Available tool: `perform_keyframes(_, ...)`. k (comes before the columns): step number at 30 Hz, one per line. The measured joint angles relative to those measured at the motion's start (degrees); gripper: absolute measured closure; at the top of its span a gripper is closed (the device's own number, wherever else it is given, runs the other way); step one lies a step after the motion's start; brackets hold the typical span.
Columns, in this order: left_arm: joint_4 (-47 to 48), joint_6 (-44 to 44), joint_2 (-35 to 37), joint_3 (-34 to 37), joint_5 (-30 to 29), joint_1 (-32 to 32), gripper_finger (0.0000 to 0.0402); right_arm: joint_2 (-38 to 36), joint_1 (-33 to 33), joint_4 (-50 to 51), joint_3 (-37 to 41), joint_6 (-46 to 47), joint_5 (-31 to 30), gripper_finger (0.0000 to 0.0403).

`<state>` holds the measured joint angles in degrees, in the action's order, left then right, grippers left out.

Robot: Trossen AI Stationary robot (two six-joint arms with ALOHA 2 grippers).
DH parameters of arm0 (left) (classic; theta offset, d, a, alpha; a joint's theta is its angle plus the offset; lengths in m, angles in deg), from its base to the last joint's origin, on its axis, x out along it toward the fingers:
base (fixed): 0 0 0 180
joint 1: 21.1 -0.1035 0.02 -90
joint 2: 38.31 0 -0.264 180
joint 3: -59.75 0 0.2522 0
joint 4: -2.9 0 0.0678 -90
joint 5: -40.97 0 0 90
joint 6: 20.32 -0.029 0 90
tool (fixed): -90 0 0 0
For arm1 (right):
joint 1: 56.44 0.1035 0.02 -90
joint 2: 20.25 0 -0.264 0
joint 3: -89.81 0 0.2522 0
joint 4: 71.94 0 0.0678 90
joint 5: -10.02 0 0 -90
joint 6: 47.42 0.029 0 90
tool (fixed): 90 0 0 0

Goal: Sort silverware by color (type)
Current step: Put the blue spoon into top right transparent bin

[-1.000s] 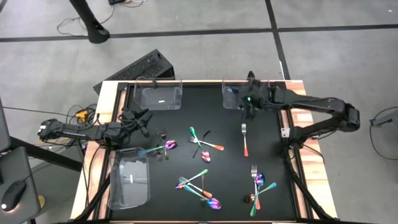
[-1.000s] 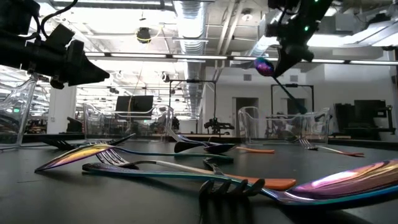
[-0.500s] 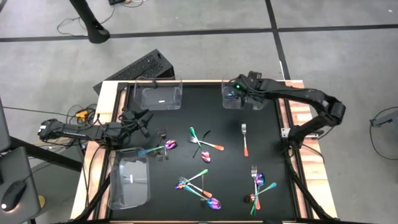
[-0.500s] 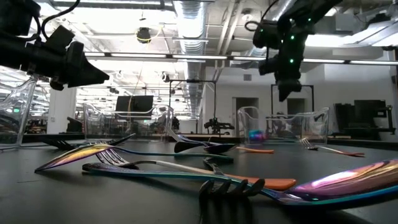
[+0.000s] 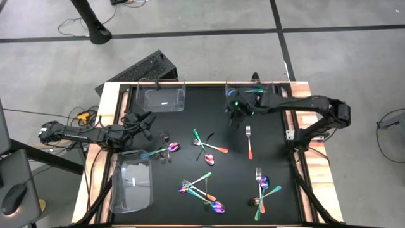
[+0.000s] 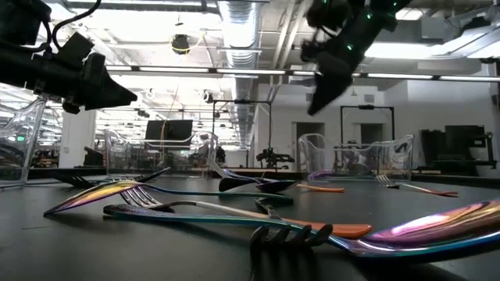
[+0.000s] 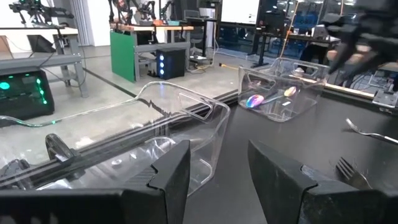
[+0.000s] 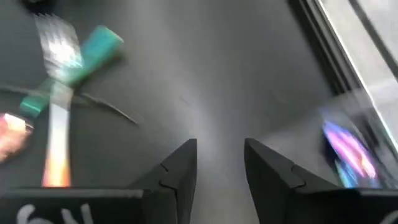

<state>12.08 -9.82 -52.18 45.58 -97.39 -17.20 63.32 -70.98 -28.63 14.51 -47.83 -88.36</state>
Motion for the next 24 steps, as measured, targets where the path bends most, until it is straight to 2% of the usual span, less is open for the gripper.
perform_keyframes(6,0.0,0.5,0.0,0.0,2.1,0.0,0.0251,6.6,9.3,-10.6,0.3,-1.1,4.3,0.0256)
perform_keyframes(13,-0.2,0.8,0.0,0.0,3.0,0.0,0.0251,17.4,15.3,-22.4,-0.2,13.1,5.6,0.0257)
perform_keyframes(18,-0.3,0.9,0.0,0.0,3.0,0.0,0.0251,23.4,18.0,-22.8,-3.3,16.7,5.6,0.0263)
perform_keyframes(24,-0.3,1.0,0.0,0.0,3.1,0.0,0.0251,27.4,19.7,-20.6,-5.0,25.6,5.3,0.0275)
